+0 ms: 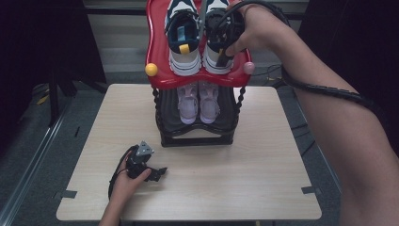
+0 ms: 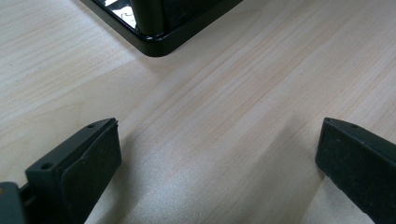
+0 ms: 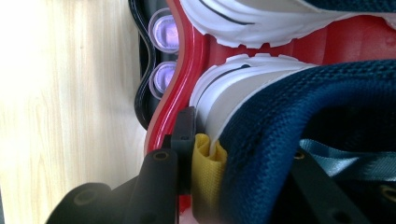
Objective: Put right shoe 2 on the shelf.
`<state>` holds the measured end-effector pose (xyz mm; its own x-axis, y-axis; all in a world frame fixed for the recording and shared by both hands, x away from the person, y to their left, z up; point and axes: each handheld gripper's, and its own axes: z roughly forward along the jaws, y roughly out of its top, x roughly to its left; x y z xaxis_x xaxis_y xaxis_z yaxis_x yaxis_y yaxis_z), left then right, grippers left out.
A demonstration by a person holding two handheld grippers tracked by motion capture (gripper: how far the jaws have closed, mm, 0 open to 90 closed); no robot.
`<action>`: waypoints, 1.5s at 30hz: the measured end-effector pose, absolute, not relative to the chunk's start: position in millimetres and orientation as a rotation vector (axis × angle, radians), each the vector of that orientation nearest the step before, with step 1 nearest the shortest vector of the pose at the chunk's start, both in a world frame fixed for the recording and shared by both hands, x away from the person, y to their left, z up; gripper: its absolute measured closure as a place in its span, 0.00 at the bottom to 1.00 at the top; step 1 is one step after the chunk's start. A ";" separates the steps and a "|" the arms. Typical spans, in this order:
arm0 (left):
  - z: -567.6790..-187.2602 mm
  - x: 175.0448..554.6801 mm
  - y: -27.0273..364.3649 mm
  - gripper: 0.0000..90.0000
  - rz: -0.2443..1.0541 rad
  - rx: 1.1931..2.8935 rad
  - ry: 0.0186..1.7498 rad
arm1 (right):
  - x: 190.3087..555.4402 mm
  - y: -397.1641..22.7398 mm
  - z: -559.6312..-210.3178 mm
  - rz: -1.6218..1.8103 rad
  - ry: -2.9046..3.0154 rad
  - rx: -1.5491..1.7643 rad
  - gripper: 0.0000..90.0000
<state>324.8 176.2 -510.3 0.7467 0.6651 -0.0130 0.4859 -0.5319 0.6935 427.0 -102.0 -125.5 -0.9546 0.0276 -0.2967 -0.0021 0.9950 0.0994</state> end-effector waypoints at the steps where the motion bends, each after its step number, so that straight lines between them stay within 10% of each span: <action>1: -510.4 324.9 176.2 0.00 0.330 2.241 0.859 | 427.5 -102.2 -125.6 0.143 2.837 0.017 0.78; 22: -510.4 324.8 176.2 0.00 0.329 2.241 0.859 | 429.3 -103.8 -125.2 0.149 2.823 0.034 0.70; 45: -510.2 324.7 176.3 0.00 0.330 2.242 0.862 | 427.5 -104.4 -117.4 0.267 2.810 0.246 0.34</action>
<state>324.7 176.3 -510.2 0.7460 0.6658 -0.0128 0.4871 -0.5324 0.6923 427.5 -104.4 -117.4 -0.9381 0.1969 -0.2848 0.1396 0.9679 0.2091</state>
